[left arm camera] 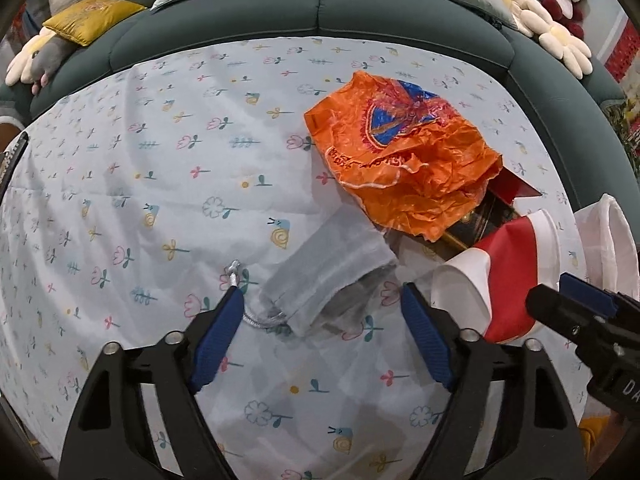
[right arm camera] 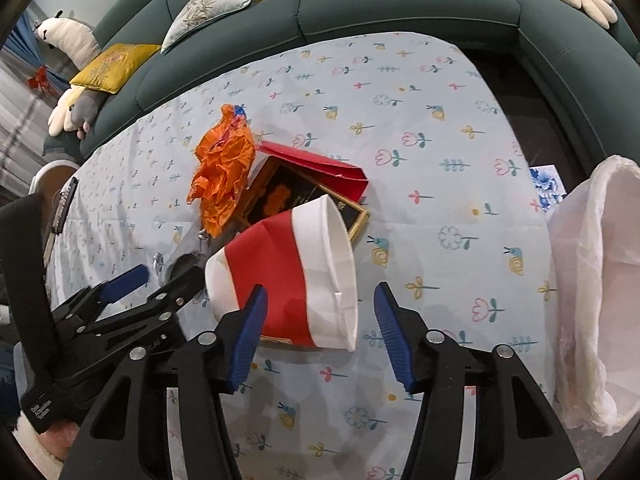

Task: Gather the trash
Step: 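Grasp the grey cloth with the left tool while the right tool grasps the red-and-white paper cup, then carry both over the bin, open the left tool, then open the right tool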

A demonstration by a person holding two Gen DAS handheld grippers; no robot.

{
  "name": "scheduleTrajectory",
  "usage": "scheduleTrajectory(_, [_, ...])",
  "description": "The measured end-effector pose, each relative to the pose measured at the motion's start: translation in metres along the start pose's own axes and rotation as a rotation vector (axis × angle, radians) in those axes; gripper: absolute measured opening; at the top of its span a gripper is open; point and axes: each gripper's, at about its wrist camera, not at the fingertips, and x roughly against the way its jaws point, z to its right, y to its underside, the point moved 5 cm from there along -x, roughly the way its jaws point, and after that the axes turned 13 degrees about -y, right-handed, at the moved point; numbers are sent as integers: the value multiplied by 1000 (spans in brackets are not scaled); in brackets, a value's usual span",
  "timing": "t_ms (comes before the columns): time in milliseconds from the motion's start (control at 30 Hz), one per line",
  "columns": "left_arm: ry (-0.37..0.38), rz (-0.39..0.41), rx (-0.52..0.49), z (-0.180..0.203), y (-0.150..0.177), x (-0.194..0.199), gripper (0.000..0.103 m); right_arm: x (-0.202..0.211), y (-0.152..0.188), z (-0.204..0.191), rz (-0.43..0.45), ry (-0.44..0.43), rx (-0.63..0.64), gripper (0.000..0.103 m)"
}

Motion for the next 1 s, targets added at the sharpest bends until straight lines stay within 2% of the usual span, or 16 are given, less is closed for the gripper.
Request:
scheduleTrajectory(133, [15, -18, -16, 7, 0, -3, 45, -5, 4, -6, -26, -21, 16, 34])
scheduleTrajectory(167, [16, -17, -21, 9, -1, -2, 41, -6, 5, -8, -28, -20, 22, 33])
scheduleTrajectory(233, [25, -22, -24, 12, 0, 0, 20, -5, 8, -11, -29, -25, 28, 24])
scheduleTrajectory(300, [42, -28, -20, 13, 2, 3, 8, -3, 11, -15, -26, -39, 28, 21])
scheduleTrajectory(433, [51, -11, -29, 20, 7, 16, 3, 6, 15, -22, -11, -57, 44, 12])
scheduleTrajectory(633, [75, 10, -13, 28, 13, 41, 2, 32, 21, -28, 24, -52, 71, 4])
scheduleTrajectory(1000, [119, 64, -34, 67, 31, 100, 1, 102, 28, -4, 136, -25, 44, 4])
